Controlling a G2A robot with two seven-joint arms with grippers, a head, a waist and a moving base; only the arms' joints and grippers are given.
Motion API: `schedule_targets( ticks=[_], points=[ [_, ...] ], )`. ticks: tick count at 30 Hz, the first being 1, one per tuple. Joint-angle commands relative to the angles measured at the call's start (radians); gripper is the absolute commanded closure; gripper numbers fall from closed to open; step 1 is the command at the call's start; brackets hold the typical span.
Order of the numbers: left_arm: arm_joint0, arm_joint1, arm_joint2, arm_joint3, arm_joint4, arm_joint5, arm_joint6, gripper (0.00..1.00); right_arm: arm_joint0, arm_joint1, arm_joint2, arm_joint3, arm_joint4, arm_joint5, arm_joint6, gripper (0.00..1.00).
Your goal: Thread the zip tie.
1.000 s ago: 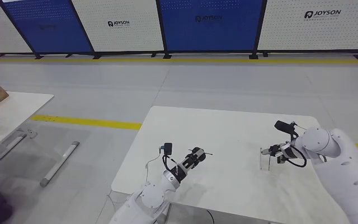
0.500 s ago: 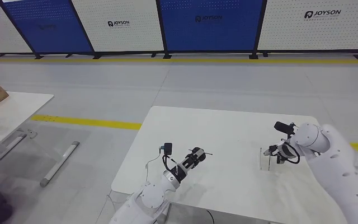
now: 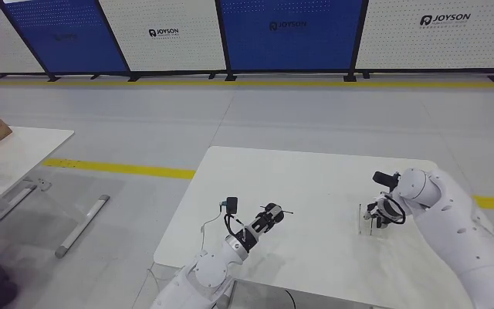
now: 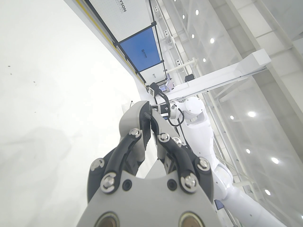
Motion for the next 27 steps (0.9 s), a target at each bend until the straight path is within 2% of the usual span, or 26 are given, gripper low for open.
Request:
schedule_targets(
  ticks=[1,7,9,14,19,20,27],
  points=[
    [0.0,0.0,0.0,0.0,0.0,0.0,0.0,1.0,0.009,-0.006,-0.007,0.017,0.004,-0.005,0.004,0.75],
    [0.0,0.0,0.0,0.0,0.0,0.0,0.0,1.0,0.031,-0.024,-0.024,0.066,0.014,-0.015,0.001,0.78],
    [0.0,0.0,0.0,0.0,0.0,0.0,0.0,1.0,0.036,-0.028,-0.03,0.079,0.014,-0.017,0.002,0.84],
    [0.0,0.0,0.0,0.0,0.0,0.0,0.0,1.0,0.053,-0.041,-0.04,0.113,0.017,-0.023,0.001,0.81],
    [0.0,0.0,0.0,0.0,0.0,0.0,0.0,1.0,0.065,-0.051,-0.047,0.14,0.019,-0.029,0.0,0.89],
    [0.0,0.0,0.0,0.0,0.0,0.0,0.0,1.0,0.067,-0.052,-0.05,0.145,0.017,-0.031,0.002,1.0],
    [0.0,0.0,0.0,0.0,0.0,0.0,0.0,1.0,0.079,-0.065,-0.06,0.176,0.015,-0.046,0.0,1.0]
  ],
)
